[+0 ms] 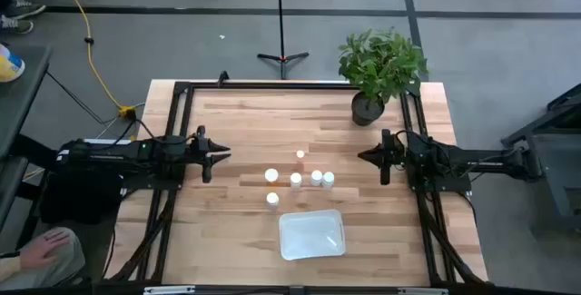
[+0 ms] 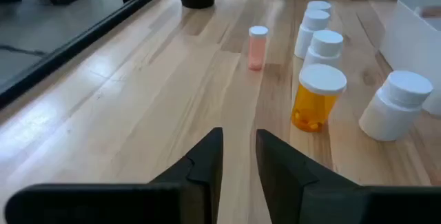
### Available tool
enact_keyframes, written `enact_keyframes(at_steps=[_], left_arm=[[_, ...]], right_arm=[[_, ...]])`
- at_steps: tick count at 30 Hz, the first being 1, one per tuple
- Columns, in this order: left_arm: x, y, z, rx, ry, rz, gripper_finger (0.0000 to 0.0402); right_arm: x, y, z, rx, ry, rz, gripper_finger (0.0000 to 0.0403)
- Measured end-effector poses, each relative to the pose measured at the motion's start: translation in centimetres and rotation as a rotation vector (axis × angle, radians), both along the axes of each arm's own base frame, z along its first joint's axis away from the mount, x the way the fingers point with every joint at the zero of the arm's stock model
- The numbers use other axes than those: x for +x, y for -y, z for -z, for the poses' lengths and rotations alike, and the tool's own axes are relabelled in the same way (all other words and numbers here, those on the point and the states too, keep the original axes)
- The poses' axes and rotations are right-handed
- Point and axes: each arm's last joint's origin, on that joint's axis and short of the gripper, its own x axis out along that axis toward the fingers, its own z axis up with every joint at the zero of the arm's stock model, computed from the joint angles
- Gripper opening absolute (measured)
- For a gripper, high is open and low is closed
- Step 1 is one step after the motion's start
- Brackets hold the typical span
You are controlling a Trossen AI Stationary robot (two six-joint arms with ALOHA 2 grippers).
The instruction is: Pick and place pill bottles into a basket
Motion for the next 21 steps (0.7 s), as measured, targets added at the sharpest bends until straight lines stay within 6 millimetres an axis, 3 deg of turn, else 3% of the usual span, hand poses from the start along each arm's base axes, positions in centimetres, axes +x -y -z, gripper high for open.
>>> enact_keyframes(at_steps=[17,21], left_arm=[[0.3,0.0,-1.0,0.005,0.107,0.002,0.0124],[0.3,0.0,-1.7,0.006,0.124,0.002,0.0124]], right_arm=[[0.1,0.0,-0.2,-0.058,0.020,-0.018,0.0000],[0.2,0.0,-1.4,-0.067,0.056,-0.023,0.0000]])
